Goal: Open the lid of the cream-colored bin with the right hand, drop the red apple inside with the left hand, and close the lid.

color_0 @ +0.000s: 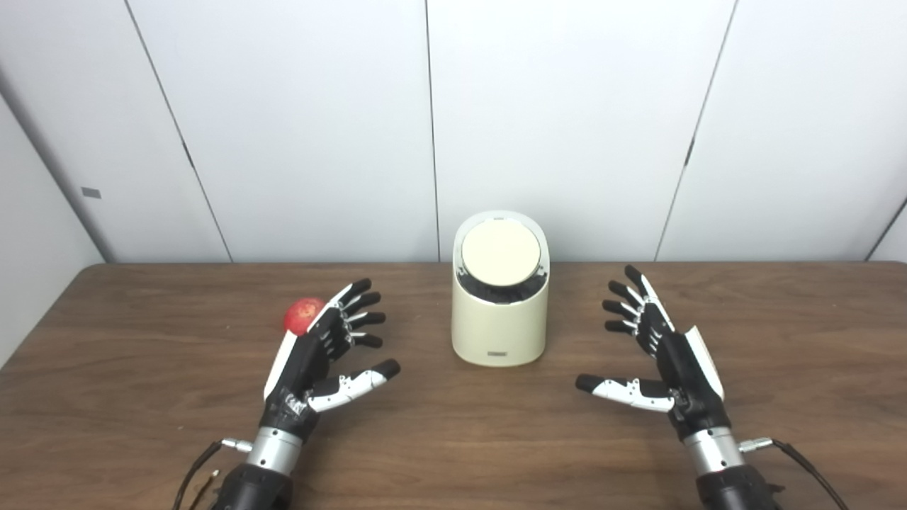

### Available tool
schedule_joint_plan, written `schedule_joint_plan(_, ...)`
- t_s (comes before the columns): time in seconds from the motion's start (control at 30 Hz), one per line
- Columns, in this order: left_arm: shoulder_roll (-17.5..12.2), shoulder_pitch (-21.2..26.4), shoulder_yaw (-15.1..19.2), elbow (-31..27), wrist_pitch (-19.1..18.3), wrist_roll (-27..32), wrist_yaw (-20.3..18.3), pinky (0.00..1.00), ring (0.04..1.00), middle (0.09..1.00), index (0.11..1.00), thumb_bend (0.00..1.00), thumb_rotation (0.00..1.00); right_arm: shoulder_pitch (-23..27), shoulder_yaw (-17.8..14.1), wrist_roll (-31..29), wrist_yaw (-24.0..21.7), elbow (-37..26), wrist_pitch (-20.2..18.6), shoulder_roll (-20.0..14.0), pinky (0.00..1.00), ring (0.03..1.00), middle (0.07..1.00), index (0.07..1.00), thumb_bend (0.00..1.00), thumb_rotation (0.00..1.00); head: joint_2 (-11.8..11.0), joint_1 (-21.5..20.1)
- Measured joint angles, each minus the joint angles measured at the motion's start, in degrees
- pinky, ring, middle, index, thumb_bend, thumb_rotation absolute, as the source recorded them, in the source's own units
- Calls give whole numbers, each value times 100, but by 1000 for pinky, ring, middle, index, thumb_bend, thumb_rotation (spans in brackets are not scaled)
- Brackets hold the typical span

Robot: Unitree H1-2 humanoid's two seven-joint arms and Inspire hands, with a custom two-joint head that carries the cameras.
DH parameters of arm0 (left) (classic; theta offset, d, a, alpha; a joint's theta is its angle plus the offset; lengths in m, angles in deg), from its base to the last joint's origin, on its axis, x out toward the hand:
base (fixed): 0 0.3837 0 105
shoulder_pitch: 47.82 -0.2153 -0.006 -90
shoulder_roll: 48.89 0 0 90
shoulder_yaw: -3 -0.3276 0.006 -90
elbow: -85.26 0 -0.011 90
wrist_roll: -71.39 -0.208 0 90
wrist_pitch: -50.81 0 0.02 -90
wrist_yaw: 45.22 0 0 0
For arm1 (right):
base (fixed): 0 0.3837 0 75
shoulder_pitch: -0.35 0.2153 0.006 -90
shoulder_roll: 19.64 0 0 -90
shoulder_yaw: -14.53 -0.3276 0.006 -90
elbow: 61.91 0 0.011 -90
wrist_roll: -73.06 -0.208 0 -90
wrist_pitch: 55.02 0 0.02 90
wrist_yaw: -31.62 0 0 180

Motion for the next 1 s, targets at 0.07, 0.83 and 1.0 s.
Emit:
schedule_joint_plan(0.07,-2,0,0,0,2,0,-1,647,780,863,911,744,159,-3,1,11,2,-7,-1,2,743,832,903,960,838,234,0,0)
schedule_joint_plan(0.83,-8,0,-2,4,11,8,-25,647,780,865,905,715,106,42,15,436,249,-298,-428,268,771,845,890,940,785,430,-79,-141)
schedule_joint_plan(1.0,-7,4,-1,79,46,28,-32,643,774,860,903,721,122,744,80,1143,343,-642,-1303,358,820,872,907,961,800,435,-114,-149)
